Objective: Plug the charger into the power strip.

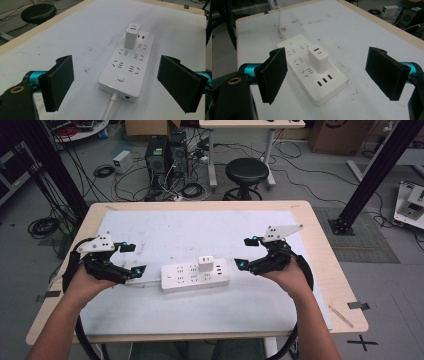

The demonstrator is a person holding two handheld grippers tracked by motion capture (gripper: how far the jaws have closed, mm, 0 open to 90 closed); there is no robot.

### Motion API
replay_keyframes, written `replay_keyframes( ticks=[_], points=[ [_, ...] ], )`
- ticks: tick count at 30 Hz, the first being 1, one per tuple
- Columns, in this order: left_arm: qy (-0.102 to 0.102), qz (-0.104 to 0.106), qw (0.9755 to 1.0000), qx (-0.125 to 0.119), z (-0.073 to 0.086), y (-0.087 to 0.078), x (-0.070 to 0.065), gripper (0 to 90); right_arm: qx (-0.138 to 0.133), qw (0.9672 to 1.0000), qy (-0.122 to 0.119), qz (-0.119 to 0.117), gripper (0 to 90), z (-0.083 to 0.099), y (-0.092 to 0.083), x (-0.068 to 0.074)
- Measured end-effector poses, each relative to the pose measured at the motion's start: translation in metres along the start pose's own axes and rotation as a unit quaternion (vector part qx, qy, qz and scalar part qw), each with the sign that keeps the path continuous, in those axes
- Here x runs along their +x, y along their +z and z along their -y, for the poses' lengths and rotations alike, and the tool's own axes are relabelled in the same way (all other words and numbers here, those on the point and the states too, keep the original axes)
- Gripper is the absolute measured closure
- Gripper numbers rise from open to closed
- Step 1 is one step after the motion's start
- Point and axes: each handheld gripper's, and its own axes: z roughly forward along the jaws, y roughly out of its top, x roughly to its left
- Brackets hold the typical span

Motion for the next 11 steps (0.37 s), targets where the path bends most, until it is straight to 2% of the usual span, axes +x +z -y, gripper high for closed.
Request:
replay_keyframes(
  ticks=[3,11],
  points=[
    [0.004,0.0,1.0,0.003,0.0008,0.0004,0.0002,14.0,0.005,1.0,0.004,0.002,18.3,-0.0004,0.0018,0.0002],
    [-0.004,-0.003,1.0,0.003,0.0041,0.0006,0.0005,14.0,0.004,1.0,-0.004,0.0,18.2,-0.0028,0.003,0.0017]
  ],
)
